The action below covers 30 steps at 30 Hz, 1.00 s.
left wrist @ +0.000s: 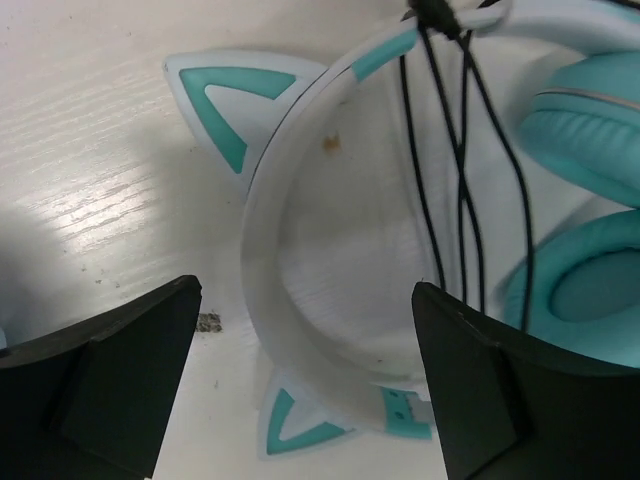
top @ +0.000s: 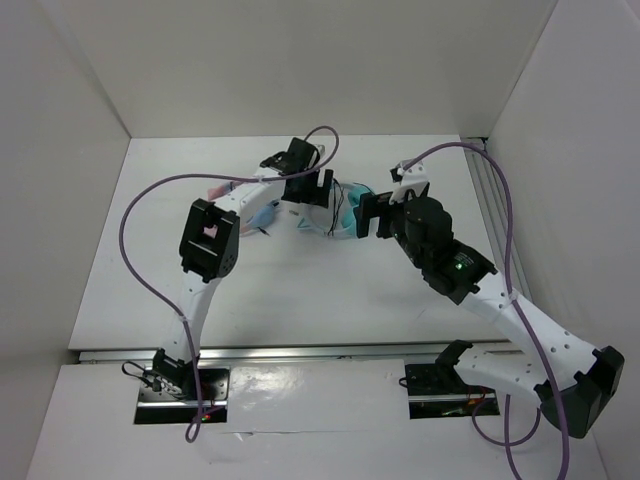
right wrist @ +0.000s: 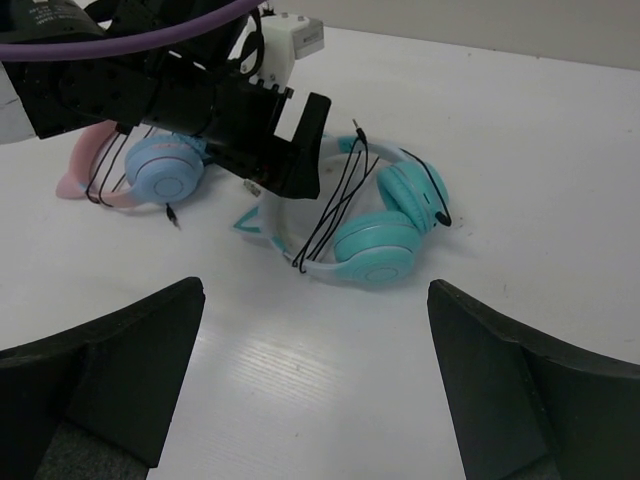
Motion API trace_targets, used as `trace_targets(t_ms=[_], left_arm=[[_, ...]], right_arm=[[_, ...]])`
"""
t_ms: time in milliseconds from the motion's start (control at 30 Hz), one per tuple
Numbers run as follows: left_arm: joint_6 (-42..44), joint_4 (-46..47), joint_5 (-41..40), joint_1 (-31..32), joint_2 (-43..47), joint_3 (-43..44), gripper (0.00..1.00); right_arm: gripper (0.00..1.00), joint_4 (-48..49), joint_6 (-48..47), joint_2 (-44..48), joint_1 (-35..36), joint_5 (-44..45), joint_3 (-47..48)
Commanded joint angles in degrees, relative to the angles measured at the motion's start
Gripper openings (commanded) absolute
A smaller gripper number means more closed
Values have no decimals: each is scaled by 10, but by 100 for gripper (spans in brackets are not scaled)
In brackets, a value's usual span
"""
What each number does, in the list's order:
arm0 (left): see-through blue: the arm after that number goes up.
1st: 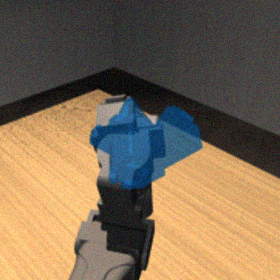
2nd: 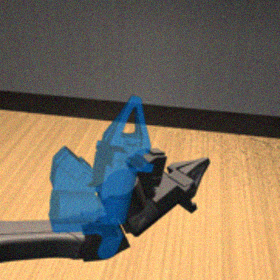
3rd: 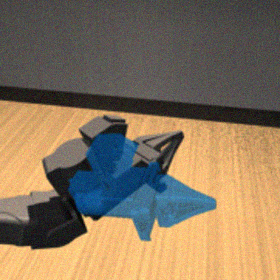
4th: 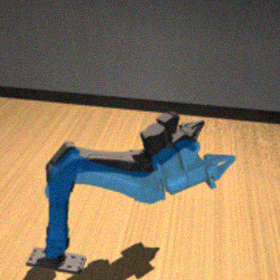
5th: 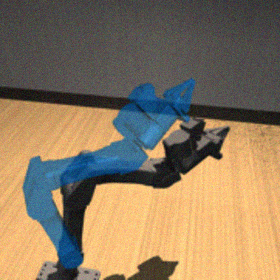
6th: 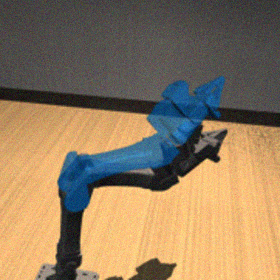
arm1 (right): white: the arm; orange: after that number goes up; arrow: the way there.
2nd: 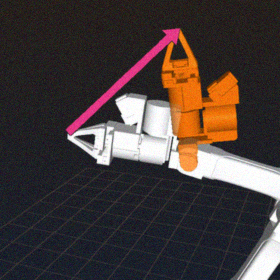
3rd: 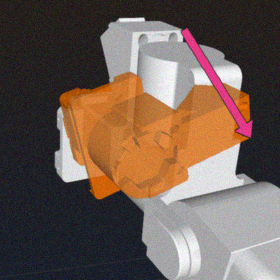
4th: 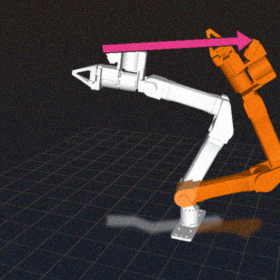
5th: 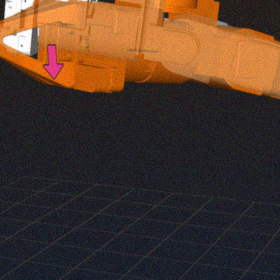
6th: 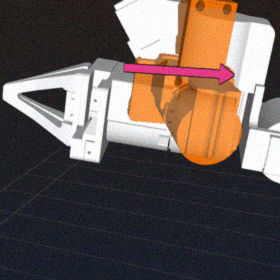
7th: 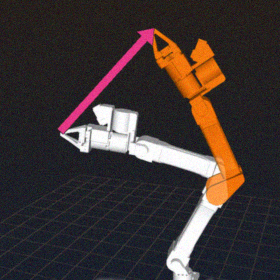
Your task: Wrap the headphones
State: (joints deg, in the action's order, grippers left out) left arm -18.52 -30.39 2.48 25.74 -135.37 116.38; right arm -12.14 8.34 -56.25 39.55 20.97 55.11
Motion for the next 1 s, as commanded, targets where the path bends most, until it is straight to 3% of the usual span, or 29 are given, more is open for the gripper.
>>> trace_targets(t_ms=[0,233,367,567,733,967], left_arm=[[-26,20,-19,1,72,1,100],[-46,20,-32,20,225,-23,100],[-57,-40,-93,41,332,-29,100],[-71,-56,-192,61,618,-223,100],[-99,-134,-251,73,824,-308,100],[-133,-282,-295,73,950,-303,100]], right_arm=[[100,-6,23,7,4,-24,9],[100,-71,41,21,4,-30,68],[100,-132,30,39,10,-30,95],[100,-219,30,93,10,3,168],[100,-322,30,124,10,14,241],[100,-426,35,177,4,37,295]])
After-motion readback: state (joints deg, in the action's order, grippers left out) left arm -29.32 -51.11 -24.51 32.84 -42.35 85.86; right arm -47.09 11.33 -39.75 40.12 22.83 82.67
